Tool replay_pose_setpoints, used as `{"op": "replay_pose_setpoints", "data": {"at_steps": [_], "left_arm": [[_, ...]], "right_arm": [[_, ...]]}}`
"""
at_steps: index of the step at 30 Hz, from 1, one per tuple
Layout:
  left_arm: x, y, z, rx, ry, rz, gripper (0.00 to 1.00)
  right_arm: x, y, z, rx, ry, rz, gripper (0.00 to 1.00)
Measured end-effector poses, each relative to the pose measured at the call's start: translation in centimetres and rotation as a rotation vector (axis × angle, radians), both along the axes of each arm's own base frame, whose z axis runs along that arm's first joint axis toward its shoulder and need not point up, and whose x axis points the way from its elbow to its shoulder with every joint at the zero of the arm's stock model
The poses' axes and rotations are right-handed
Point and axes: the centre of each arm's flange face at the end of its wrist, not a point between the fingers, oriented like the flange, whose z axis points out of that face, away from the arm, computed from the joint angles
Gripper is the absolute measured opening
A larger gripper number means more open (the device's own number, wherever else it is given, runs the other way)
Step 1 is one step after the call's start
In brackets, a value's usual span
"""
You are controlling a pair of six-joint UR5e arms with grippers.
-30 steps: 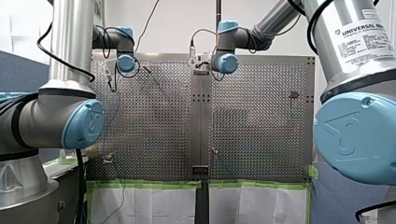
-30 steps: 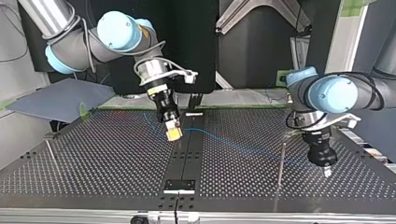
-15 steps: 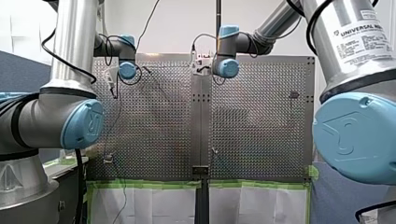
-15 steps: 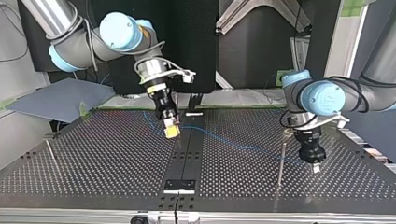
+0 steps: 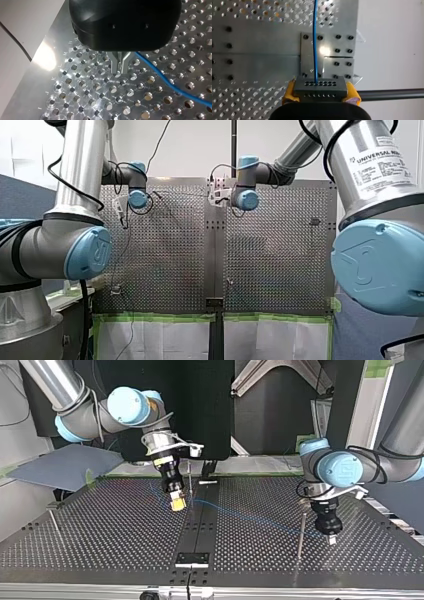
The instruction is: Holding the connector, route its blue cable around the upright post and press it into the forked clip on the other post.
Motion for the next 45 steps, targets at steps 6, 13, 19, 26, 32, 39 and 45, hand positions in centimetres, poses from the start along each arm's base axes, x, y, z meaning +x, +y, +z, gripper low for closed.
{"op": "replay_pose_setpoints", "data": {"at_steps": [6,13,19,26,32,39,45], "left_arm": [[0.1,-0.1,-0.1,0.001,-0.001,-0.004,0.13],[0.0,-0.3,-0.5,0.001,0.003,-0.025,0.21],[-0.1,-0.6,-0.9,-0.011,0.003,-0.053,0.35],[-0.3,-0.8,-1.4,-0.017,0.011,-0.059,0.68],[-0.6,-0.9,-1.9,-0.020,0.028,-0.054,1.00],[-0.9,-1.1,-2.1,-0.026,0.047,-0.056,1.00],[-0.9,-1.4,-2.2,-0.043,0.044,-0.077,1.00]], "right_arm": [[-1.3,-2.2,-0.9,0.008,0.005,-0.034,0.00],[-2.9,-4.1,-2.7,0.033,0.017,-0.076,0.00],[-4.0,-4.8,-3.8,0.050,0.023,-0.105,0.00],[-4.8,-4.8,-5.3,0.062,0.026,-0.129,0.00],[-6.0,-4.7,-7.2,0.068,0.023,-0.146,0.00],[-7.5,-4.5,-9.6,0.071,0.020,-0.170,0.00],[-8.7,-3.6,-12.0,0.098,0.031,-0.206,0.00]]}}
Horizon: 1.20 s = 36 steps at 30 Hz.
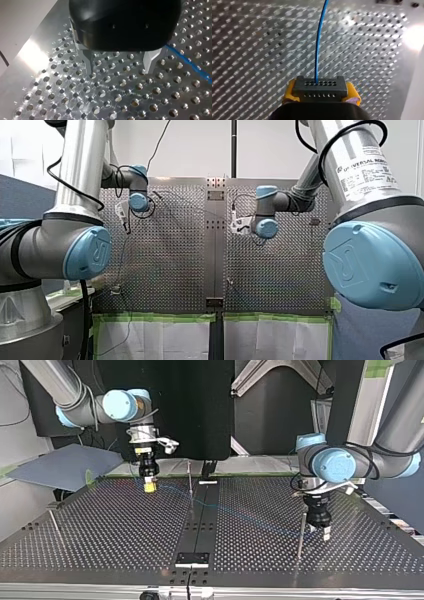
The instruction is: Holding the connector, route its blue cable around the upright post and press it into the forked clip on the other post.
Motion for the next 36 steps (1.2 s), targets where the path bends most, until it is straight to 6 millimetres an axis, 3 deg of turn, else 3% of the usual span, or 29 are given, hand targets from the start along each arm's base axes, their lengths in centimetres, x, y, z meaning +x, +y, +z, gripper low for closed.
{"op": "replay_pose_setpoints", "data": {"at_steps": [6,11,21,30,36], "left_arm": [[0.0,-0.1,0.0,-0.007,-0.002,-0.007,1.00],[0.0,-0.2,0.0,-0.013,-0.004,-0.014,1.00],[0.0,-0.2,0.0,-0.015,-0.005,-0.014,1.00],[0.0,-0.2,0.1,-0.015,-0.005,-0.012,1.00],[0.0,-0.2,0.1,-0.015,-0.006,-0.012,1.00]], "right_arm": [[-1.8,0.6,-3.2,0.039,0.016,-0.060,0.00],[-3.1,1.0,-7.2,0.081,0.047,-0.079,0.00],[-4.9,1.1,-11.1,0.117,0.058,-0.099,0.00],[-6.3,0.8,-15.8,0.154,0.047,-0.115,0.00],[-8.5,0.4,-18.7,0.187,0.017,-0.155,0.00]]}}
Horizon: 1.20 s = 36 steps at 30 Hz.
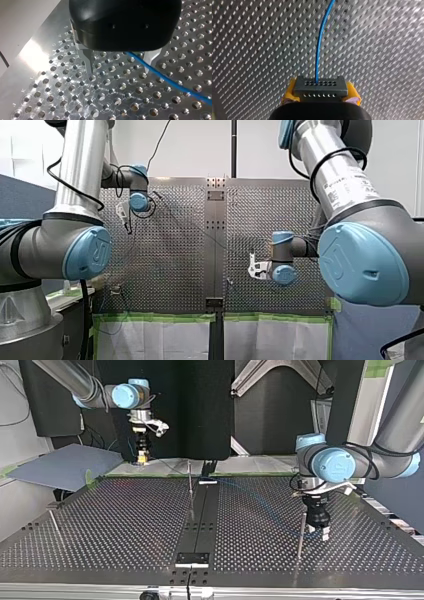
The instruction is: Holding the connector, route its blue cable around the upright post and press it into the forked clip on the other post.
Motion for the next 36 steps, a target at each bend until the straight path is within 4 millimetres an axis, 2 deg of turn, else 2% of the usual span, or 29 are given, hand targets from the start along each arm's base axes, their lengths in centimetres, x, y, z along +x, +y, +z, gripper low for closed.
{"op": "replay_pose_setpoints", "data": {"at_steps": [10,13,20,36], "left_arm": [[0.0,0.0,-0.1,0.000,0.002,-0.001,1.00],[-0.1,-0.1,-0.2,0.000,0.003,-0.003,1.00],[-0.1,-0.2,-0.2,0.000,0.004,-0.005,1.00],[-0.1,-0.3,-0.2,0.000,0.004,-0.005,1.00]], "right_arm": [[-5.6,-1.8,-1.7,0.016,-0.001,-0.106,0.00],[-6.5,-2.1,-1.8,0.015,-0.001,-0.130,0.00],[-7.4,-2.3,-2.6,0.023,0.008,-0.166,0.00],[-8.1,-2.2,-8.0,0.071,0.037,-0.226,0.00]]}}
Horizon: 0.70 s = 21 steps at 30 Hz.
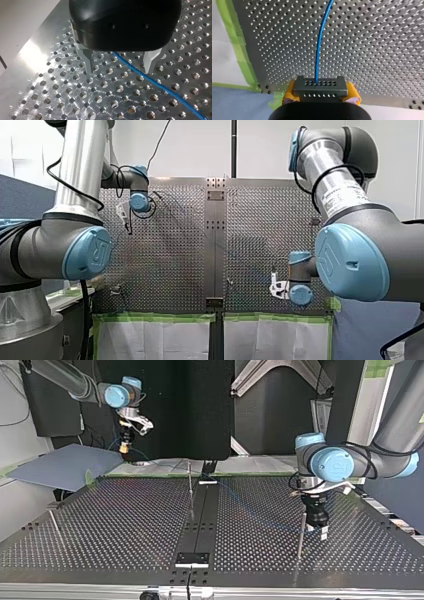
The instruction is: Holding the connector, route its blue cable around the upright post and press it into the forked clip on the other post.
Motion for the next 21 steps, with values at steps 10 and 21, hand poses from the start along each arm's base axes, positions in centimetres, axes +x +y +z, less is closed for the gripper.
{"op": "replay_pose_setpoints", "data": {"at_steps": [10,21], "left_arm": [[0.0,0.0,0.0,0.000,0.000,-0.001,1.00],[0.0,0.0,0.0,0.000,0.001,0.001,1.00]], "right_arm": [[0.1,-0.7,-3.8,0.019,0.004,0.003,0.00],[1.5,0.8,-8.8,0.079,0.051,0.095,0.00]]}}
